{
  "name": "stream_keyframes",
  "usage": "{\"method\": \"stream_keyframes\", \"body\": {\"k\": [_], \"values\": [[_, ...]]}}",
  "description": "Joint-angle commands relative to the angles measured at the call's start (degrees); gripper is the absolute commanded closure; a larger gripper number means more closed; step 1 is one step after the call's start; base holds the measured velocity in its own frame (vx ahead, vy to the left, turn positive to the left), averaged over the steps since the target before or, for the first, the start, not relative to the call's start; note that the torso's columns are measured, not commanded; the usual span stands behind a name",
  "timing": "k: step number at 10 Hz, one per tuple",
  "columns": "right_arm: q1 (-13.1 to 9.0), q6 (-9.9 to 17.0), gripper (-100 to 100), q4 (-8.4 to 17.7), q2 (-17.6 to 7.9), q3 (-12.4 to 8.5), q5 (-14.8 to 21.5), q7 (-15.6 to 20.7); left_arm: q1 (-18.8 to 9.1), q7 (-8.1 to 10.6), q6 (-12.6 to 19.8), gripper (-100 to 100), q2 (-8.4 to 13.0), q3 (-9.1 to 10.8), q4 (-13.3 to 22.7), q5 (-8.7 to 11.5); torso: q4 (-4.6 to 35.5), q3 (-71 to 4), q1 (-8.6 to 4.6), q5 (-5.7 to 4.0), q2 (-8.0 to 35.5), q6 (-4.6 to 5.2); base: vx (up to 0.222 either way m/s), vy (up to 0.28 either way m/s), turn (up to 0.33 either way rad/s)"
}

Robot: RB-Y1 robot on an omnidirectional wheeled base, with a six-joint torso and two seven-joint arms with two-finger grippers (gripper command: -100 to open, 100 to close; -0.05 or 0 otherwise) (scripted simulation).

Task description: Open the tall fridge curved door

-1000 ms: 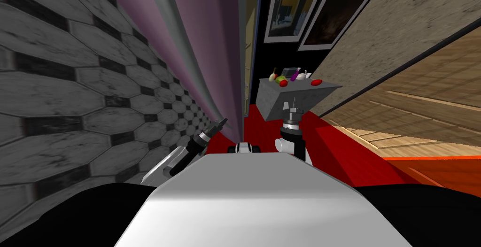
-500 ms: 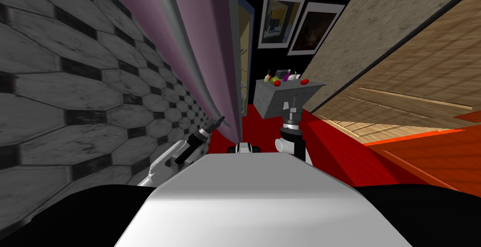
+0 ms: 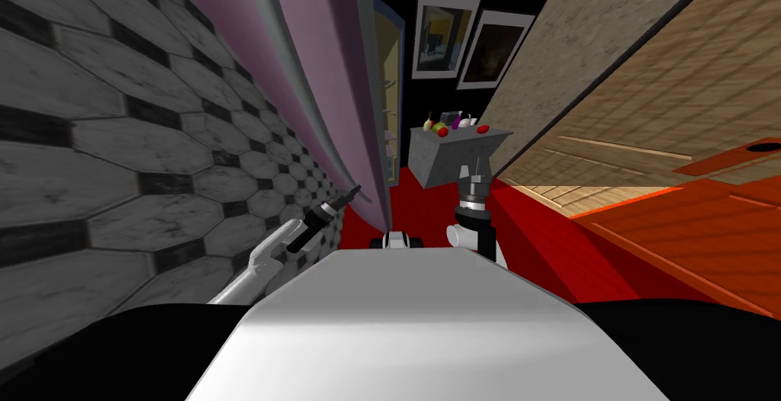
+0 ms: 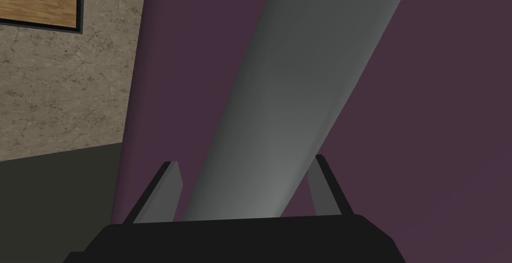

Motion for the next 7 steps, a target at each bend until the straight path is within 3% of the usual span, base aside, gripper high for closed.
{"method": "stream_keyframes", "body": {"k": [1, 2, 3, 5, 7], "values": [[0.0, 0.0, 0, 0.0, 0.0, 0.0, 0.0, 0.0, -0.5, 0.73, -2.9, 100, 0.1, -0.33, 4.6, -0.1, -0.1, -0.1, -0.06, 0.02, -0.2, -0.06, -0.029, 0.026, 0.032], [0.0, 0.0, 0, 0.0, 0.0, 0.0, 0.0, 0.0, -0.5, 0.73, -2.9, 100, 0.1, -0.33, 5.0, -0.1, -0.4, -0.3, -0.16, 0.07, -0.6, -0.01, -0.006, -0.001, 0.006], [0.0, 0.0, 0, 0.0, 0.0, 0.0, 0.0, 0.0, -4.4, 3.43, -5.4, 100, 1.0, 1.52, 7.1, -0.9, -0.5, -0.5, -0.11, 0.08, -0.9, 0.0, -0.196, 0.072, -0.249], [0.0, 0.0, 0, 0.0, 0.0, 0.0, 0.0, 0.0, -4.4, 3.67, -8.2, 100, 1.0, 1.52, 10.5, -0.9, 0.0, -0.1, 0.42, 0.13, -0.1, -0.1, -0.169, 0.078, -0.11], [0.0, 0.0, 0, 0.0, 0.0, 0.0, 0.0, 0.0, -4.4, 3.67, -8.2, 100, 1.0, 1.52, 12.7, -0.9, -0.4, -0.4, -0.1, 0.08, -0.7, -0.05, -0.012, -0.006, 0.039]]}}
